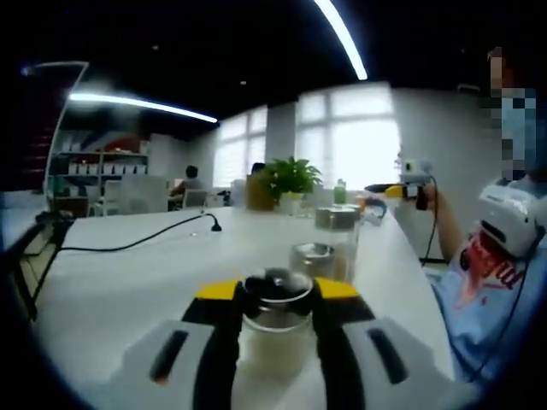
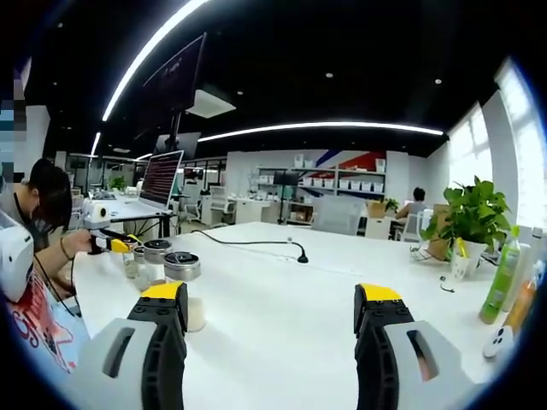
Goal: Rotate the seasoning bottle until the label or dispensing opening points toward the visible target arrow and the bottle remains upright within the marked orientation range
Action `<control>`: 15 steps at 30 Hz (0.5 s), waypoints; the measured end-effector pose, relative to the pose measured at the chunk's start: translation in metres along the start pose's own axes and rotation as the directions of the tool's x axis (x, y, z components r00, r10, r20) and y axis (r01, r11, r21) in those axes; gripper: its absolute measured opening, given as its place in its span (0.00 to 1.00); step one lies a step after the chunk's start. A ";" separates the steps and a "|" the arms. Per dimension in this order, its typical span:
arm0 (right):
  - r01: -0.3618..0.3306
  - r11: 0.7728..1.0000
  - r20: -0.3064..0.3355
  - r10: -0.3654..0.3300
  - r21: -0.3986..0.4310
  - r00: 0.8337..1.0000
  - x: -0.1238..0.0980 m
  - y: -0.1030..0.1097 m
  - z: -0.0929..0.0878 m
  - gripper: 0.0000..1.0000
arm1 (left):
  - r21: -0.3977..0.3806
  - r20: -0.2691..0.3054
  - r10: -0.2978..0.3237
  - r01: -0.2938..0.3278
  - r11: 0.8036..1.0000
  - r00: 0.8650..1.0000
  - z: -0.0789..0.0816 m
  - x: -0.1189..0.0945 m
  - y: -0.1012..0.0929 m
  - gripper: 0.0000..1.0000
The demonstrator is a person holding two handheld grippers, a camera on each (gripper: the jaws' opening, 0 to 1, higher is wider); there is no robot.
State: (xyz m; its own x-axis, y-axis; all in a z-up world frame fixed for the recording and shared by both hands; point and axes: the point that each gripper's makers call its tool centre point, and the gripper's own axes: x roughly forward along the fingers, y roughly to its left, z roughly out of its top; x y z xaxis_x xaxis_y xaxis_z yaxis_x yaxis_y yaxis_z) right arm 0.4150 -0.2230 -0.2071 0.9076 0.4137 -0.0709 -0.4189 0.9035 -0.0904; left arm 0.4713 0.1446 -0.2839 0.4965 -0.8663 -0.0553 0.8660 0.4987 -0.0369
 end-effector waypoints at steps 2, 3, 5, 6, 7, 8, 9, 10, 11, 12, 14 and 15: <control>-0.004 1.000 0.001 0.004 -0.002 1.000 0.000 0.002 0.001 0.82 | 0.001 -0.008 -0.010 0.010 1.000 1.000 0.000 0.000 0.000 0.33; -0.007 1.000 0.002 0.007 -0.005 1.000 0.000 0.003 0.001 0.82 | 0.003 -0.011 -0.017 0.017 1.000 1.000 0.000 0.000 0.000 0.33; -0.009 1.000 0.002 0.009 -0.007 1.000 0.000 0.004 0.001 0.82 | 0.006 -0.015 -0.035 0.035 0.999 0.999 -0.001 0.000 0.001 0.33; -0.008 1.000 0.002 0.008 -0.008 1.000 0.000 0.004 0.001 0.82 | 0.003 -0.014 -0.042 0.043 0.999 0.999 -0.001 0.000 0.001 0.33; -0.008 1.000 0.002 0.008 -0.007 1.000 0.000 0.004 0.001 0.82 | 0.004 -0.016 -0.052 0.052 0.999 0.999 -0.001 -0.001 0.001 0.33; -0.008 1.000 0.000 0.008 -0.005 1.000 0.001 0.003 0.000 0.82 | 0.005 -0.019 -0.062 0.062 0.998 0.998 -0.001 0.000 0.000 0.33; -0.007 1.000 -0.001 0.007 -0.003 1.000 0.001 0.003 0.000 0.82 | 0.012 -0.024 -0.077 0.078 0.997 0.997 -0.001 0.000 -0.002 0.33; -0.007 1.000 -0.003 0.007 -0.001 1.000 0.001 0.003 -0.001 0.82 | 0.019 -0.028 -0.095 0.096 0.995 0.995 -0.001 0.000 -0.003 0.33; -0.006 1.000 -0.004 0.006 0.000 1.000 0.001 0.002 -0.001 0.82 | 0.019 -0.029 -0.106 0.107 0.994 0.994 -0.001 0.001 -0.003 0.33; -0.006 1.000 -0.005 0.006 0.000 1.000 0.001 0.002 -0.002 0.82 | 0.017 -0.029 -0.113 0.114 0.993 0.993 -0.002 0.001 -0.003 0.33; -0.011 1.000 -0.001 0.011 -0.001 1.000 0.000 0.003 -0.001 0.82 | 0.019 -0.034 -0.130 0.131 0.991 0.991 -0.002 0.001 -0.004 0.33; -0.013 1.000 0.003 0.013 -0.003 1.000 0.000 0.003 0.000 0.82 | 0.021 -0.036 -0.135 0.136 0.990 0.990 -0.002 0.001 -0.005 0.33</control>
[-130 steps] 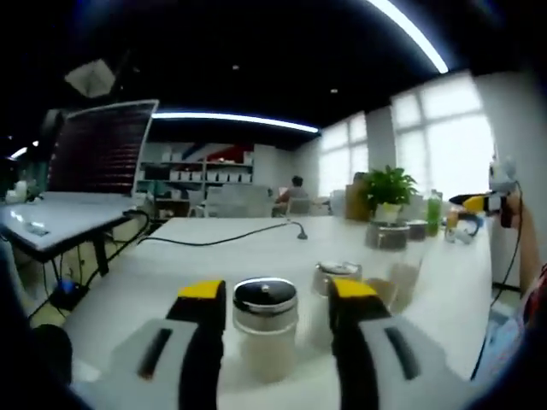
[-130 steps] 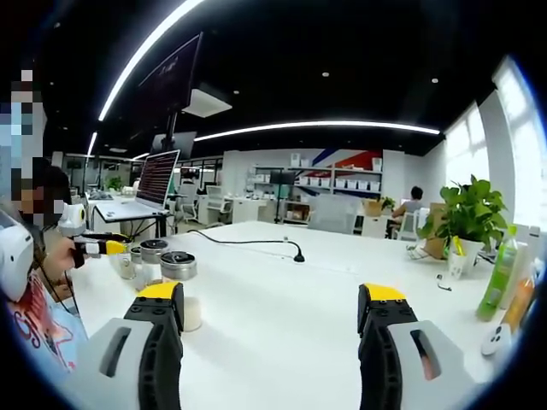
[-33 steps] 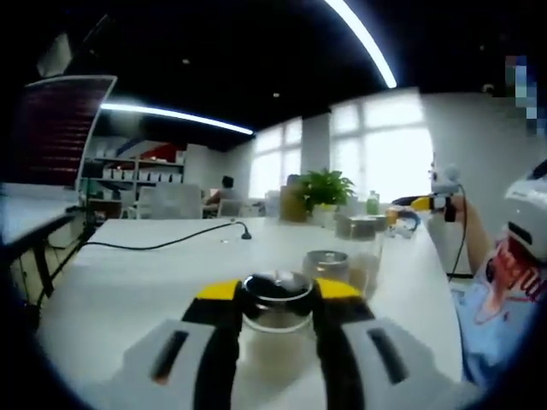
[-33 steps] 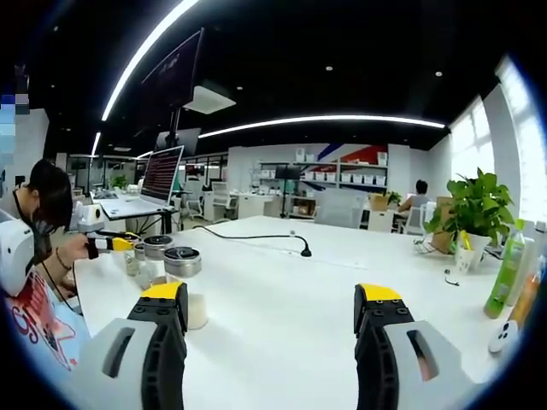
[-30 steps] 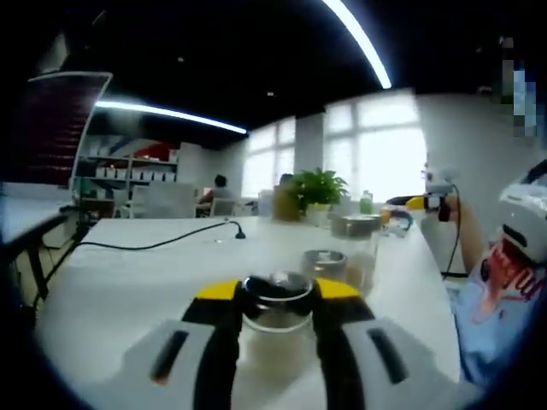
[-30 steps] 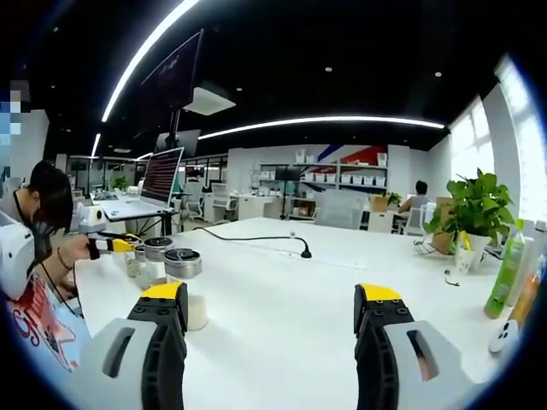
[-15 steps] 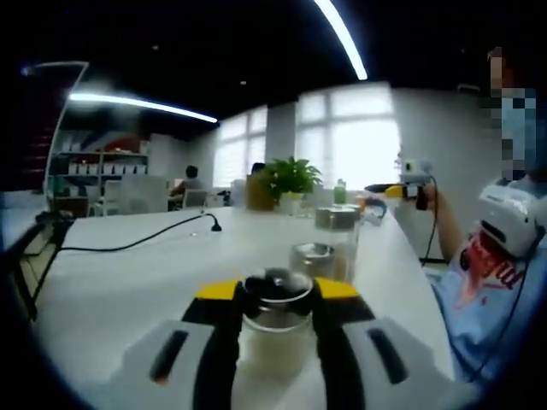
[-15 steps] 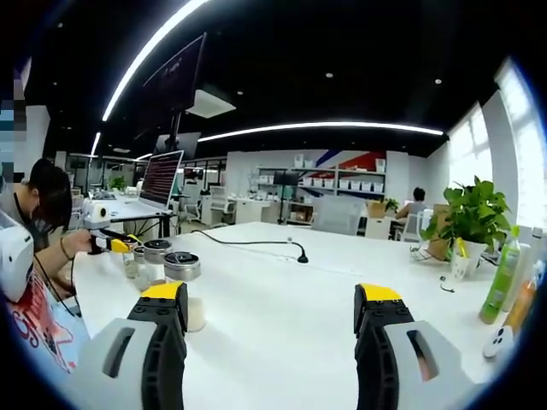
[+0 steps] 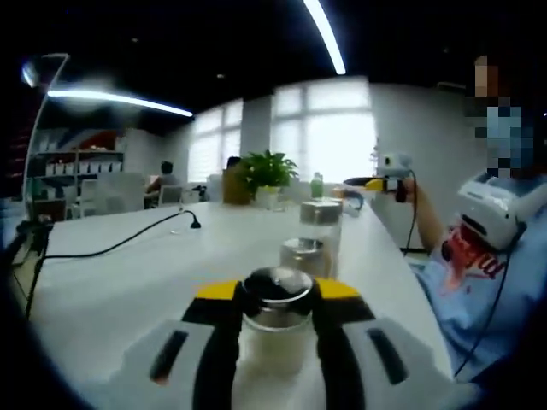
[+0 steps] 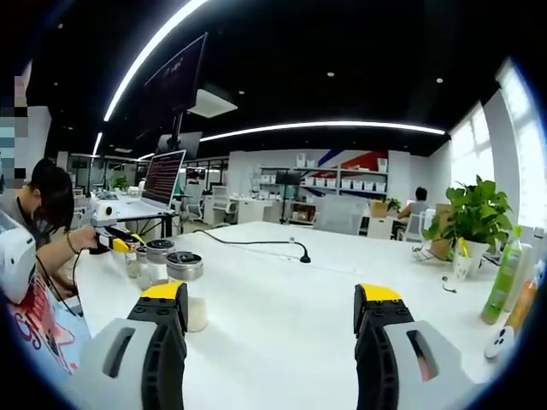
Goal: Rotate the seasoning bottle until the label or dispensing opening points toward the visible target arrow and the bottle remains upright within the marked orientation range
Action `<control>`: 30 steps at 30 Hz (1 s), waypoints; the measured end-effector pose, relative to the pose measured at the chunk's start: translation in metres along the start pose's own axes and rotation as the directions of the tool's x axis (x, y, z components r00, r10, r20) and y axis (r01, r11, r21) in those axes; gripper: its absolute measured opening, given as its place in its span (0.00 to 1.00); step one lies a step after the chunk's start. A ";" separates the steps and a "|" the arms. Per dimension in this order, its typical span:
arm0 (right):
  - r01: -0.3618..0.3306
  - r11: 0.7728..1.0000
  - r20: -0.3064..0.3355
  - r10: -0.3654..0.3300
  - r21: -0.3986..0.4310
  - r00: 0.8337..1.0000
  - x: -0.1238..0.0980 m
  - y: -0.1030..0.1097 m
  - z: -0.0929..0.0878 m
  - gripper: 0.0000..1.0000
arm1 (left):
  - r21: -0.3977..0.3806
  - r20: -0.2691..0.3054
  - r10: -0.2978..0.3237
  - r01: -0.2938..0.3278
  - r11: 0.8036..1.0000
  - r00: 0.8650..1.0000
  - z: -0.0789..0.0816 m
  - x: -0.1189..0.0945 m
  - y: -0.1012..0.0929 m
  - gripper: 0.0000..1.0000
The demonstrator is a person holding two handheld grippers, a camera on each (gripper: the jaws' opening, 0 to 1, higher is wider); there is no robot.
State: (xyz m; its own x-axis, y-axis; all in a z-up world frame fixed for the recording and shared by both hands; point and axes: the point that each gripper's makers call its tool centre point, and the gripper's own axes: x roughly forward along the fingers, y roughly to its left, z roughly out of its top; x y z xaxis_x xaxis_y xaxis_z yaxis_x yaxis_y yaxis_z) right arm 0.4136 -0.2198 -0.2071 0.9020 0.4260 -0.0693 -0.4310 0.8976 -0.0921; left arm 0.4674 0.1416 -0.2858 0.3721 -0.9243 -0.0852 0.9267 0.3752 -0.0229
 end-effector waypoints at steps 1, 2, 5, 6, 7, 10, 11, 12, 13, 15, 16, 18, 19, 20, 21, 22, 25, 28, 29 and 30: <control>-0.002 1.000 0.001 0.002 -0.005 1.000 0.000 0.001 0.001 0.82 | 0.004 -0.003 -0.010 0.010 1.000 1.000 0.000 0.000 -0.001 0.33; -0.003 1.000 -0.002 0.003 -0.011 1.000 0.000 0.001 0.001 0.82 | 0.007 -0.005 -0.017 0.017 1.000 1.000 0.000 0.001 -0.002 0.33; -0.009 1.000 -0.005 0.009 -0.005 1.000 0.001 0.003 0.000 0.82 | 0.012 -0.007 -0.040 0.041 0.999 0.999 -0.001 0.002 -0.004 0.33; -0.009 1.000 -0.006 0.009 -0.003 1.000 0.001 0.002 -0.001 0.82 | 0.013 -0.007 -0.044 0.044 0.999 0.999 -0.001 0.002 -0.004 0.33; -0.007 1.000 -0.009 0.007 -0.003 1.000 0.001 0.002 -0.001 0.82 | 0.015 -0.005 -0.044 0.044 0.999 0.999 -0.001 0.002 -0.004 0.34; -0.002 1.000 -0.008 0.002 -0.005 1.000 0.001 0.000 -0.001 0.82 | 0.025 0.002 -0.044 0.044 0.999 0.999 -0.001 0.002 -0.005 0.34; -0.003 1.000 -0.007 0.003 -0.005 1.000 0.001 0.000 -0.001 0.82 | 0.022 0.005 -0.046 0.045 0.999 0.999 -0.001 0.002 -0.005 0.34; -0.005 1.000 -0.009 0.005 -0.004 1.000 0.002 0.001 -0.001 0.82 | 0.020 0.005 -0.049 0.049 0.999 0.999 -0.001 0.001 -0.005 0.34; -0.006 1.000 -0.011 0.006 -0.003 1.000 0.002 0.001 -0.002 0.82 | 0.019 0.006 -0.051 0.051 0.999 0.999 -0.001 0.001 -0.005 0.34; -0.006 1.000 -0.014 0.006 0.000 1.000 0.002 0.001 -0.002 0.82 | -0.004 0.016 -0.063 0.064 0.998 0.998 0.000 -0.001 -0.005 0.34; -0.006 1.000 -0.014 0.006 0.000 1.000 0.002 0.001 -0.003 0.82 | -0.021 0.023 -0.073 0.073 0.997 0.997 0.001 -0.001 -0.006 0.35; -0.005 1.000 -0.013 0.005 0.000 1.000 0.001 0.001 -0.003 0.82 | -0.024 0.015 -0.074 0.075 0.997 0.997 -0.001 0.000 -0.007 0.41; -0.004 1.000 -0.013 0.004 0.000 1.000 0.001 0.000 -0.003 0.82 | -0.020 0.003 -0.064 0.064 0.998 0.998 -0.002 0.000 -0.005 0.46; -0.003 1.000 -0.014 0.003 0.000 1.000 0.001 0.000 -0.003 0.82 | -0.013 -0.012 -0.049 0.049 0.999 0.999 -0.004 0.001 -0.003 0.52; -0.002 1.000 -0.014 0.002 0.000 1.000 0.001 0.000 -0.003 0.82 | -0.012 -0.020 -0.043 0.042 0.999 0.999 -0.005 0.002 -0.003 0.55; -0.003 1.000 -0.015 0.003 0.001 1.000 0.001 0.001 -0.003 0.82 | -0.013 -0.023 -0.041 0.040 0.999 0.999 -0.006 0.002 -0.002 0.56; -0.008 1.000 -0.018 0.008 0.002 1.000 0.001 0.002 -0.004 0.82 | -0.054 -0.017 -0.018 0.017 0.998 1.000 -0.005 0.000 0.001 0.51; -0.013 1.000 -0.019 0.013 -0.005 1.000 0.001 0.004 -0.004 0.82 | -0.042 -0.024 0.011 -0.012 0.999 1.000 -0.003 -0.002 0.002 0.48; -0.016 1.000 -0.018 0.016 -0.004 1.000 0.001 0.005 -0.004 0.82 | -0.044 -0.025 0.016 -0.018 0.999 1.000 -0.002 -0.004 0.002 0.48; -0.016 1.000 -0.018 0.016 -0.002 1.000 0.001 0.005 -0.004 0.82 | -0.047 -0.026 0.023 -0.024 0.999 0.999 -0.001 -0.005 0.002 0.49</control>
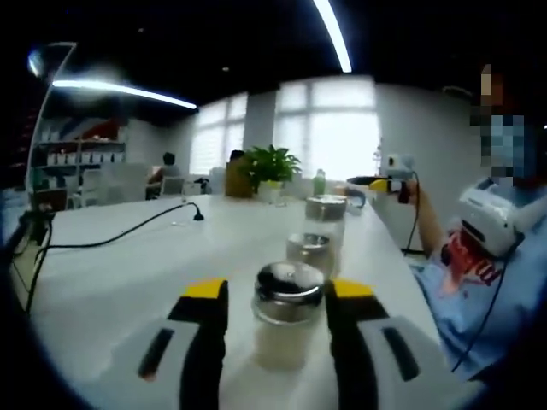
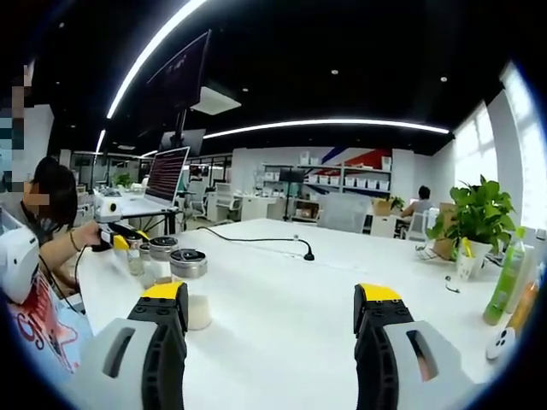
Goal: Rotate the seasoning bottle until the label or dispensing opening points toward the visible target arrow and the bottle remains upright within the marked orientation range
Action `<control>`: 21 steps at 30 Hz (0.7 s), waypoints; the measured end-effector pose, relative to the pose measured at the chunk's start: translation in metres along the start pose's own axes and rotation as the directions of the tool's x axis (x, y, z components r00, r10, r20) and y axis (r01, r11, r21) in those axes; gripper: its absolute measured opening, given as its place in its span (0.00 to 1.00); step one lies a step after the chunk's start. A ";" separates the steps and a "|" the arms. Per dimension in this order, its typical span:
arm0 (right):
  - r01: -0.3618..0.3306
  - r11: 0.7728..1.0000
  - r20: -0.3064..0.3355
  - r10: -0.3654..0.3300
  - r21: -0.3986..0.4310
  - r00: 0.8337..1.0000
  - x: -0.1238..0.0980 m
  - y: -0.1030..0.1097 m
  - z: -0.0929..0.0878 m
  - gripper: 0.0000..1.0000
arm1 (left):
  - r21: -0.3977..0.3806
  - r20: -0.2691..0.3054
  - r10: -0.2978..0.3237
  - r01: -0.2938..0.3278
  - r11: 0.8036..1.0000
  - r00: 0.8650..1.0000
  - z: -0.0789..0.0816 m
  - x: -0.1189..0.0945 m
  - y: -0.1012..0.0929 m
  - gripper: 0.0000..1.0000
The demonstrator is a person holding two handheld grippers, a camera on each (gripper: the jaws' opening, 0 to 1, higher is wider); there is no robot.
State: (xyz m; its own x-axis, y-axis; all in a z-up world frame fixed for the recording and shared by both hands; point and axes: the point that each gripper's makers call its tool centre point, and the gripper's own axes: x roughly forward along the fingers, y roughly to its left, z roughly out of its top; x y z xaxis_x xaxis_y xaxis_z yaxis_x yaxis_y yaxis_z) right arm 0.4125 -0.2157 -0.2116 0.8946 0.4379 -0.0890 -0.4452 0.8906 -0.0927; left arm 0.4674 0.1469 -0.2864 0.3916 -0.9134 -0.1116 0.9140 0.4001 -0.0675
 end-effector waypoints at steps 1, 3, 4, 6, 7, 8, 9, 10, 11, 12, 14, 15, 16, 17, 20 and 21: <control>0.002 1.000 -0.001 -0.002 0.002 1.000 0.000 0.000 0.000 0.82 | -0.003 0.000 0.006 -0.006 1.000 1.000 0.001 -0.001 0.000 0.50; 0.009 1.000 -0.006 -0.009 0.006 1.000 0.000 -0.002 -0.002 0.82 | -0.011 0.005 0.019 -0.019 1.000 1.000 0.002 -0.002 -0.003 0.51; 0.010 1.000 -0.007 -0.010 0.009 1.000 0.000 -0.002 -0.002 0.82 | -0.025 0.014 0.024 -0.023 0.999 1.000 0.003 -0.001 -0.004 0.50; 0.008 1.000 -0.006 -0.008 0.011 1.000 0.000 -0.002 -0.002 0.82 | -0.080 0.056 0.043 -0.038 0.996 0.998 0.008 0.000 -0.007 0.43; 0.006 1.000 -0.006 -0.006 0.010 1.000 0.000 -0.001 -0.002 0.82 | -0.095 0.057 0.050 -0.044 0.994 0.997 0.008 0.000 -0.008 0.41; 0.005 1.000 -0.006 -0.005 0.008 1.000 0.000 -0.001 -0.001 0.82 | -0.118 0.065 0.079 -0.071 0.991 0.995 0.009 0.000 -0.005 0.42; 0.002 1.000 -0.004 -0.002 0.006 1.000 0.000 0.000 -0.001 0.82 | -0.103 0.063 0.087 -0.081 0.991 0.994 0.009 -0.001 -0.005 0.43; -0.001 1.000 -0.002 0.001 0.004 1.000 0.000 0.001 0.000 0.82 | -0.085 0.055 0.098 -0.093 0.992 0.994 0.008 -0.001 -0.005 0.42; -0.002 1.000 -0.001 0.002 0.003 1.000 0.000 0.001 0.000 0.82 | -0.058 0.040 0.119 -0.117 0.991 0.992 0.007 -0.003 -0.004 0.42; -0.001 1.000 -0.002 0.001 0.000 1.000 0.000 0.001 0.000 0.82 | -0.043 0.033 0.136 -0.134 0.990 0.990 0.007 -0.003 -0.004 0.41; 0.002 1.000 -0.004 -0.002 -0.003 1.000 0.000 0.000 0.000 0.82 | -0.036 0.013 0.156 -0.155 0.987 0.988 0.005 -0.004 -0.007 0.41; 0.002 1.000 -0.004 -0.002 -0.003 1.000 0.000 0.000 0.000 0.81 | -0.035 0.013 0.163 -0.162 0.986 0.987 0.005 -0.004 -0.007 0.42; 0.000 1.000 -0.004 0.000 0.000 1.000 0.000 0.000 0.000 0.81 | -0.034 0.016 0.169 -0.168 0.985 0.985 0.004 -0.005 -0.007 0.43; -0.001 1.000 -0.005 0.001 0.001 1.000 0.000 0.000 0.000 0.80 | -0.037 0.024 0.181 -0.180 0.983 0.983 0.005 -0.005 -0.007 0.45; -0.001 1.000 -0.006 0.001 0.004 1.000 0.000 0.000 0.000 0.79 | -0.044 0.062 0.243 -0.240 0.970 0.968 0.010 -0.007 -0.004 0.54; -0.002 1.000 -0.002 0.002 0.005 1.000 0.000 0.000 0.001 0.79 | -0.044 0.065 0.258 -0.256 0.966 0.964 0.010 -0.008 -0.003 0.57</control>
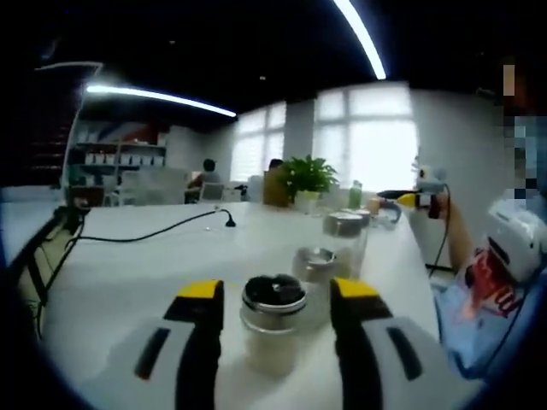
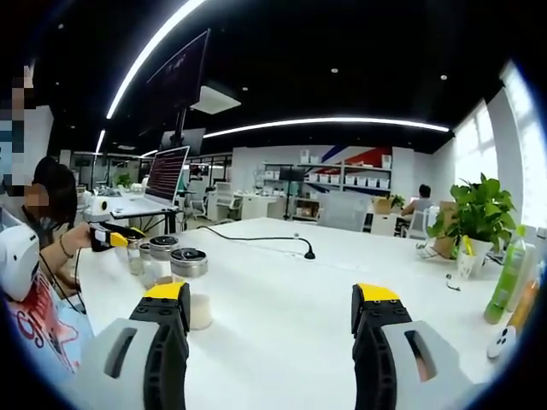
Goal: Rotate the seasoning bottle until the label or dispensing opening points toward the visible target arrow and the bottle remains upright within the marked orientation range
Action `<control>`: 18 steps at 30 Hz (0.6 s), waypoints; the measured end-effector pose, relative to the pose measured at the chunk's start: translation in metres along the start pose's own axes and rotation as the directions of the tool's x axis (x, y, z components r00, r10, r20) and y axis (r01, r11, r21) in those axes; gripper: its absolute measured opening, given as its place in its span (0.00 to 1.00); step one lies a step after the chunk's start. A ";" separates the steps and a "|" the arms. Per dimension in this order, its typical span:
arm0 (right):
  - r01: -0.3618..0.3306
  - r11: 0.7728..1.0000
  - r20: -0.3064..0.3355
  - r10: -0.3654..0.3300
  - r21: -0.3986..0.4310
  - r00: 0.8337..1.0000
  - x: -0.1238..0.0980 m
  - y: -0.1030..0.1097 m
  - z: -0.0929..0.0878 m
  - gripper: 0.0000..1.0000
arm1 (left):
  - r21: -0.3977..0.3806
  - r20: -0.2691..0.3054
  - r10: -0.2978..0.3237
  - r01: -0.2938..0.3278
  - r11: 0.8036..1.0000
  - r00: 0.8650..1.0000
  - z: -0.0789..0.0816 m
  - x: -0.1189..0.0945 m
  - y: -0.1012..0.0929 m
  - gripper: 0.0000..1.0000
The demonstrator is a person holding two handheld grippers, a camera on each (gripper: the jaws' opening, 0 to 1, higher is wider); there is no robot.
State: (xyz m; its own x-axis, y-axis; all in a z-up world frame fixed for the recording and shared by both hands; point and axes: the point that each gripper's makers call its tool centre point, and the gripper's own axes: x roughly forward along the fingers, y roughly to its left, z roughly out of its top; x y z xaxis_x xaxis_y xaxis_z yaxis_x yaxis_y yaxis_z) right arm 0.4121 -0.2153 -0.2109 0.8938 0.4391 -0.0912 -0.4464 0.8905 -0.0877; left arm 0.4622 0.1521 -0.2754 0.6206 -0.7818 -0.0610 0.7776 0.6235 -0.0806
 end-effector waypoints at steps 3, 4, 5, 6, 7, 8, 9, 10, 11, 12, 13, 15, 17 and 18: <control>-0.006 1.000 0.001 0.006 0.004 1.000 0.001 0.001 0.000 0.79 | -0.017 0.018 0.044 -0.044 0.999 0.999 -0.001 -0.001 0.000 0.60; -0.008 1.000 -0.002 0.008 0.005 1.000 0.001 0.002 0.000 0.79 | -0.026 0.028 0.058 -0.057 0.998 0.998 -0.001 -0.001 0.000 0.60; -0.009 1.000 -0.003 0.009 0.005 1.000 0.001 0.002 0.000 0.79 | -0.032 0.040 0.071 -0.070 0.997 0.997 0.000 -0.001 0.001 0.60; -0.010 1.000 -0.002 0.010 0.006 1.000 0.001 0.002 0.000 0.79 | -0.044 0.050 0.076 -0.074 0.996 0.996 0.000 -0.002 0.001 0.60; -0.009 1.000 0.000 0.009 0.004 1.000 0.001 0.002 0.000 0.79 | -0.068 0.070 0.069 -0.065 0.996 0.995 0.003 -0.002 0.000 0.60; -0.007 1.000 0.001 0.007 0.001 1.000 0.001 0.002 0.001 0.79 | -0.077 0.078 0.068 -0.062 0.995 0.995 0.003 -0.003 -0.002 0.60; -0.006 1.000 0.003 0.006 -0.002 1.000 0.001 0.002 0.001 0.79 | -0.079 0.079 0.078 -0.072 0.994 0.994 0.003 -0.003 -0.003 0.60; -0.004 1.000 0.004 0.004 -0.003 1.000 0.000 0.002 0.002 0.79 | -0.071 0.076 0.104 -0.098 0.993 0.992 0.002 -0.003 -0.002 0.60; -0.002 1.000 0.005 0.002 -0.003 1.000 0.000 0.001 0.002 0.79 | -0.059 0.062 0.130 -0.127 0.990 0.990 -0.001 -0.004 0.000 0.60; -0.001 1.000 0.007 0.001 -0.001 1.000 0.000 0.001 0.002 0.79 | -0.054 0.042 0.154 -0.151 0.987 0.987 -0.005 -0.005 0.001 0.60; -0.001 1.000 0.007 0.001 0.001 1.000 0.000 0.000 0.002 0.79 | -0.052 0.032 0.171 -0.170 0.984 0.985 -0.007 -0.006 0.001 0.60; -0.002 1.000 0.005 0.002 0.006 1.000 0.000 0.000 0.001 0.79 | -0.022 0.023 0.203 -0.202 0.979 0.979 -0.009 -0.007 0.001 0.58; -0.001 1.000 0.005 0.001 0.007 1.000 0.000 0.000 0.001 0.79 | -0.016 0.026 0.244 -0.244 0.970 0.969 -0.009 -0.008 0.003 0.55; 0.002 1.000 0.008 -0.002 0.007 1.000 0.000 0.000 0.002 0.79 | -0.016 0.045 0.253 -0.252 0.967 0.966 -0.007 -0.009 0.002 0.54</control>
State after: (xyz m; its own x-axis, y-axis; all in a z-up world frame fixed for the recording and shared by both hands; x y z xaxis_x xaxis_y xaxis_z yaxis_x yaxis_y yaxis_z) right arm 0.4123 -0.2154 -0.2093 0.8951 0.4380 -0.0828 -0.4441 0.8923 -0.0806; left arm 0.4574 0.1604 -0.2815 0.8010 -0.5977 -0.0349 0.5940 0.8006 -0.0785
